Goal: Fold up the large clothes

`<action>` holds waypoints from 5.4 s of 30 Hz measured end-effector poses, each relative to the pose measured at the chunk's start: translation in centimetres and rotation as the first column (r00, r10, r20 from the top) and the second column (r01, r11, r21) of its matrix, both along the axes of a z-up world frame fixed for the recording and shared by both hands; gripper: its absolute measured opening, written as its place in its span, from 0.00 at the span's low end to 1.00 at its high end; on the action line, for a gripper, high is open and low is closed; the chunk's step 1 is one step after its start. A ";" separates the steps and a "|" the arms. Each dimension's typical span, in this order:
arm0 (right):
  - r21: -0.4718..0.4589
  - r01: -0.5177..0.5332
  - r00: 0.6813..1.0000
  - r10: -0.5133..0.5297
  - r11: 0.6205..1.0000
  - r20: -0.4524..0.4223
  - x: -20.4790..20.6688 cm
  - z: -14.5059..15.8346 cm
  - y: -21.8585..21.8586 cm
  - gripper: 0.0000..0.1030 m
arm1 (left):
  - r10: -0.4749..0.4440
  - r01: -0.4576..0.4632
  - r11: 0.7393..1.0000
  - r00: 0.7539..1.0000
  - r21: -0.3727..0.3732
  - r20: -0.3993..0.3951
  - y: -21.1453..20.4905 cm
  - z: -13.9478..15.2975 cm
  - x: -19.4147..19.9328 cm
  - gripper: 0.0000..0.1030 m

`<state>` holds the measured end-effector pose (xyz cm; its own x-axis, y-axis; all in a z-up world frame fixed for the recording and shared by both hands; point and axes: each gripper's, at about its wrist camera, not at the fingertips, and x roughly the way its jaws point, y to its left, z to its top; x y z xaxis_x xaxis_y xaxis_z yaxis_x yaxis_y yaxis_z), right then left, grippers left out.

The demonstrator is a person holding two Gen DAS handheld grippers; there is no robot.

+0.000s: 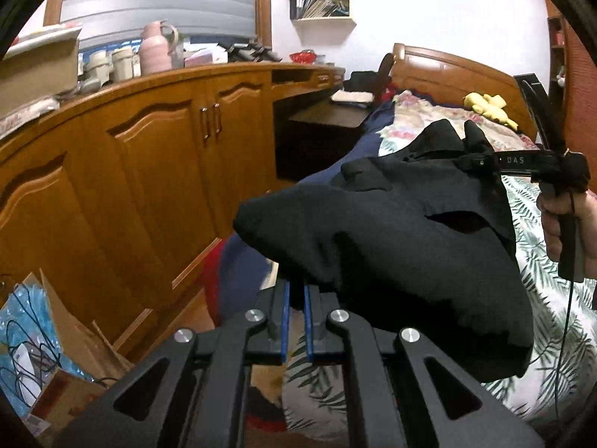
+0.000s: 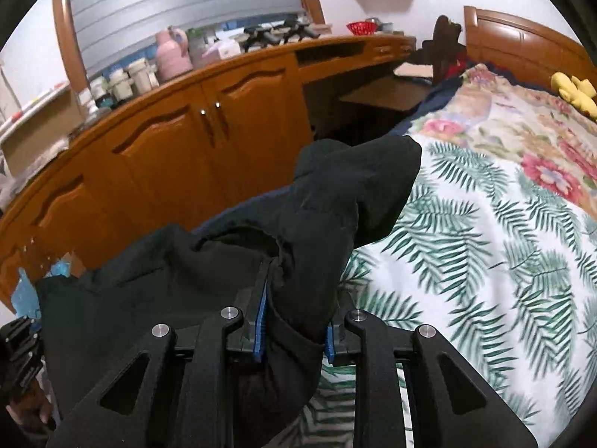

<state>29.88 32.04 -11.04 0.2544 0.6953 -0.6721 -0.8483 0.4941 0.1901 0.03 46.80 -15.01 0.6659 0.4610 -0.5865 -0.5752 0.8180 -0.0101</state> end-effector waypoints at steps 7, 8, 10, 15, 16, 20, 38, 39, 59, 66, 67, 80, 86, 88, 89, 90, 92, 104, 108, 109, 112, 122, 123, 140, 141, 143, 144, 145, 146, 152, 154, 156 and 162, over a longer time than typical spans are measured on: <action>-0.133 0.024 0.999 -0.017 0.991 0.049 -1.2 -2.0 0.8 0.30 | 0.054 -0.053 0.999 0.998 0.010 -0.043 0.2 -2.8 -0.7 0.06; -0.140 0.025 0.999 -0.020 0.990 0.040 -1.1 -2.1 0.6 0.32 | 0.058 -0.058 0.998 0.997 0.003 -0.042 0.3 -3.0 -0.9 0.06; -0.153 0.026 0.999 -0.020 0.988 0.040 -1.1 -2.1 0.2 0.35 | 0.074 -0.076 0.997 0.996 -0.035 -0.041 0.7 -3.5 -1.3 0.08; -0.163 0.009 0.997 0.003 0.987 0.073 -2.0 -1.5 -2.0 0.38 | 0.120 -0.123 0.990 0.991 -0.065 -0.056 1.2 -4.0 -2.7 0.18; -0.164 0.005 0.996 0.009 0.986 0.087 -2.3 -1.3 -2.3 0.38 | 0.144 -0.146 0.989 0.988 -0.035 -0.060 0.8 -4.0 -3.2 0.23; -0.107 -0.039 0.991 0.052 0.994 0.124 -4.7 0.9 -5.3 0.38 | 0.151 -0.152 0.988 0.988 -0.021 -0.024 -0.6 -3.2 -4.9 0.29; 0.026 -0.084 0.978 0.078 0.996 0.194 -12.3 8.1 -17.8 0.56 | -0.007 0.001 0.998 0.995 0.068 0.100 -11.1 7.1 -4.5 0.38; 0.033 -0.077 0.978 0.069 0.996 0.198 -12.4 8.4 -18.8 0.57 | -0.021 0.014 0.998 0.995 0.065 0.099 -11.9 7.6 -4.1 0.38; 0.091 0.153 0.960 -0.169 0.984 0.223 -13.5 9.0 -36.3 0.73 | -0.230 0.230 0.973 0.970 0.011 0.071 -24.8 9.2 3.8 0.38; 0.103 0.291 0.922 -0.307 0.951 0.234 -15.1 8.4 -43.6 0.73 | -0.350 0.349 0.936 0.936 0.035 0.028 -33.1 7.6 6.1 0.39; 0.101 0.310 0.916 -0.325 0.945 0.235 -15.4 8.3 -44.8 0.73 | -0.367 0.367 0.930 0.930 0.038 0.022 -34.4 7.3 6.3 0.39; 0.111 0.545 0.800 -0.555 0.831 0.226 -17.9 7.0 -56.4 0.73 | -0.543 0.544 0.839 0.839 0.003 0.032 -46.0 7.2 7.8 0.39; 0.155 0.608 0.741 -0.626 0.779 0.243 -19.4 8.5 -60.1 0.73 | -0.593 0.593 0.805 0.802 0.024 0.079 -49.5 10.1 7.6 0.39; 0.172 0.618 0.727 -0.641 0.767 0.246 -19.9 9.2 -60.8 0.73 | -0.604 0.603 0.796 0.790 0.042 0.101 -50.4 11.5 7.3 0.39; 0.184 0.622 0.720 -0.648 0.761 0.249 -20.3 9.7 -61.3 0.73 | -0.607 0.606 0.794 0.787 0.047 0.112 -50.6 12.1 7.1 0.39; 0.200 0.624 0.712 -0.656 0.755 0.252 -20.8 10.3 -61.8 0.73 | -0.607 0.606 0.794 0.786 0.051 0.118 -50.8 12.5 7.0 0.39; 0.223 0.626 0.701 -0.665 0.747 0.259 -21.5 11.3 -62.3 0.73 | -0.610 0.608 0.791 0.779 0.062 0.142 -51.1 13.8 6.3 0.39; 0.295 0.616 0.666 -0.683 0.731 0.300 -24.0 14.7 -62.8 0.73 | -0.576 0.568 0.817 0.790 0.101 0.209 -50.1 17.3 2.7 0.39; 0.302 0.614 0.666 -0.684 0.729 0.298 -24.0 14.8 -62.6 0.73 | -0.566 0.558 0.824 0.795 0.105 0.217 -49.5 17.7 2.1 0.39; 0.303 0.614 0.667 -0.684 0.729 0.296 -24.0 14.8 -62.6 0.73 | -0.564 0.555 0.825 0.796 0.107 0.218 -49.4 17.7 2.0 0.39; 0.303 0.612 0.668 -0.683 0.730 0.297 -24.0 14.8 -62.6 0.73 | -0.562 0.553 0.826 0.797 0.106 0.223 -49.2 17.9 2.0 0.39; 0.300 0.611 0.668 -0.680 0.733 0.302 -24.0 14.8 -62.7 0.73 | -0.562 0.553 0.827 0.798 0.104 0.221 -49.0 17.7 1.8 0.39; 0.299 0.611 0.668 -0.680 0.733 0.303 -23.9 14.8 -62.7 0.73 | -0.561 0.553 0.827 0.798 0.104 0.220 -48.9 17.6 1.9 0.39; 0.297 0.609 0.670 -0.677 0.736 0.304 -23.9 14.7 -62.5 0.73 | -0.558 0.550 0.829 0.801 0.103 0.217 -48.8 17.4 1.7 0.39; 0.297 0.609 0.670 -0.677 0.735 0.305 -23.9 14.7 -62.5 0.73 | -0.558 0.550 0.829 0.801 0.105 0.217 -48.8 17.4 1.7 0.39; 0.297 0.609 0.670 -0.678 0.735 0.304 -23.8 14.7 -62.5 0.73 | -0.559 0.550 0.828 0.800 0.106 0.216 -48.8 17.4 1.6 0.39; 0.297 0.608 0.670 -0.677 0.736 0.305 -23.9 14.8 -62.5 0.73 | -0.559 0.550 0.828 0.800 0.106 0.216 -48.8 17.4 1.6 0.39; 0.297 0.608 0.670 -0.676 0.736 0.305 -23.9 14.8 -62.5 0.73 | -0.559 0.550 0.828 0.800 0.107 0.217 -48.8 17.4 1.6 0.39; 0.298 0.608 0.669 -0.677 0.736 0.305 -23.9 14.8 -62.5 0.73 | -0.559 0.550 0.828 0.800 0.107 0.217 -48.8 17.4 1.6 0.39; 0.298 0.608 0.669 -0.677 0.736 0.306 -23.9 14.7 -62.4 0.73 | -0.558 0.548 0.829 0.801 0.110 0.217 -49.0 17.4 1.7 0.39; 0.297 0.610 0.668 -0.678 0.735 0.307 -23.9 14.7 -62.4 0.73 | -0.558 0.548 0.829 0.801 0.110 0.217 -49.0 17.4 1.7 0.39; 0.299 0.608 0.669 -0.678 0.735 0.306 -23.9 14.8 -62.4 0.73 | -0.558 0.548 0.829 0.801 0.110 0.217 -49.0 17.4 1.7 0.39; 0.299 0.608 0.669 -0.677 0.736 0.306 -23.9 14.7 -62.4 0.73 | -0.557 0.547 0.830 0.801 0.112 0.218 -49.0 17.4 1.7 0.39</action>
<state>6.01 -30.37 3.70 0.8802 0.3485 -0.3221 -0.3485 0.9354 0.0597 1.69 -2.21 2.37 0.9284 -0.0058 -0.3716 -0.0111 0.9990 -0.0432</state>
